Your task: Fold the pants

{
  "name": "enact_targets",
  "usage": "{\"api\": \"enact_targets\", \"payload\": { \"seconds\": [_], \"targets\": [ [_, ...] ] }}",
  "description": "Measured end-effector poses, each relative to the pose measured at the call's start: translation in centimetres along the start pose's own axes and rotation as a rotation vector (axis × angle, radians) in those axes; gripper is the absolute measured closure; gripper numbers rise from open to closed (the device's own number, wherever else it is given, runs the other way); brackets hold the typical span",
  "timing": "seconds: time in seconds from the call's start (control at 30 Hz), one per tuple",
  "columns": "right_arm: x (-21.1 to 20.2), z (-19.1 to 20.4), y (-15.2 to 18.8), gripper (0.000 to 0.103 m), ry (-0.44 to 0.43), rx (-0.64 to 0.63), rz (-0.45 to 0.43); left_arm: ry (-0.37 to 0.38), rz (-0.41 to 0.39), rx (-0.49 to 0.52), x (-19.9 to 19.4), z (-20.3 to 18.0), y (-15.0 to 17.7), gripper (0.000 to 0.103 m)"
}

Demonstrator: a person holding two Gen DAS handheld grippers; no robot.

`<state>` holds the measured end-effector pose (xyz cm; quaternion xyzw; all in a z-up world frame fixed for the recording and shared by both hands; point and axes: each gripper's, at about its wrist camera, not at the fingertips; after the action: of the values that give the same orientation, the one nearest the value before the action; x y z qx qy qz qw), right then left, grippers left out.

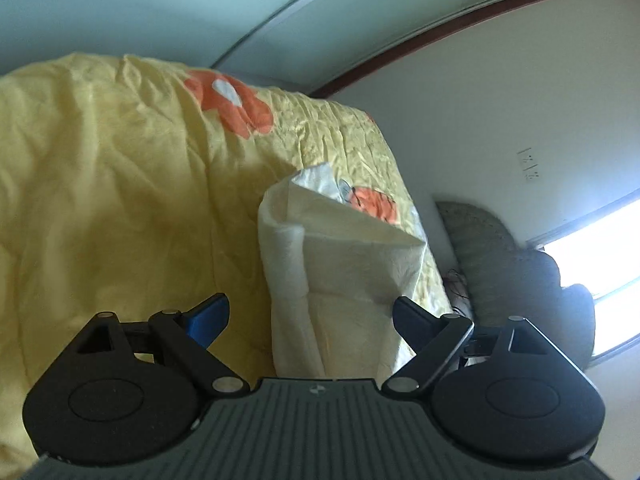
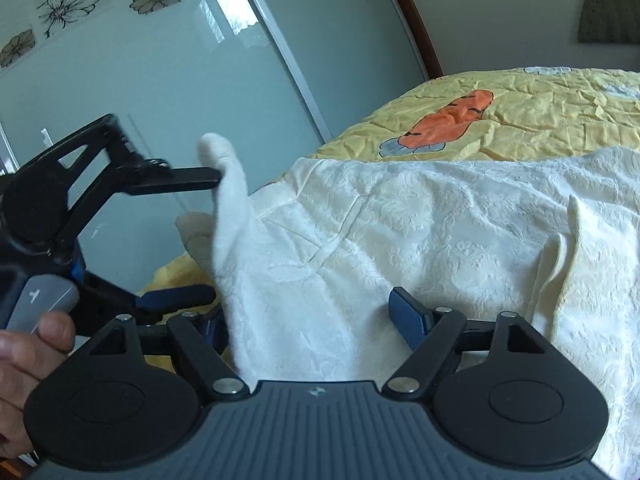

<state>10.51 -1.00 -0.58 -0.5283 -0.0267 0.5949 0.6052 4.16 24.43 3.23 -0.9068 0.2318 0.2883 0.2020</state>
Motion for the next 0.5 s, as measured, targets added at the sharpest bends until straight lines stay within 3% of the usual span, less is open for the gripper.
{"api": "enact_targets", "payload": {
  "seconds": [0.03,0.23,0.37,0.5],
  "targets": [
    [0.1,0.1,0.0,0.023,0.007,-0.006,0.001,-0.017,-0.004,-0.008,0.1,-0.3,0.1,0.014],
    [0.2,0.9,0.2,0.023,0.047,-0.04,0.009,0.063,-0.074,0.032,-1.9,-0.5,1.9,0.011],
    [0.1,0.9,0.3,0.023,0.048,-0.042,0.009,0.012,-0.026,-0.02,-0.6,0.6,1.9,0.01],
    [0.1,0.9,0.1,0.022,0.043,-0.051,0.013,-0.054,-0.02,0.027,1.6,0.3,0.8,0.026]
  ]
}}
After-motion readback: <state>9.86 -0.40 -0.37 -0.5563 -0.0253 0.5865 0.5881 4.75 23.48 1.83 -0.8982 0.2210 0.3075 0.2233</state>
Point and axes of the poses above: each gripper's, at about its wrist camera, not at the fingertips, and x roughly the way its jaws point, z to its left, y to its underside, and after that the axes turned 14 degrees about z, right-handed
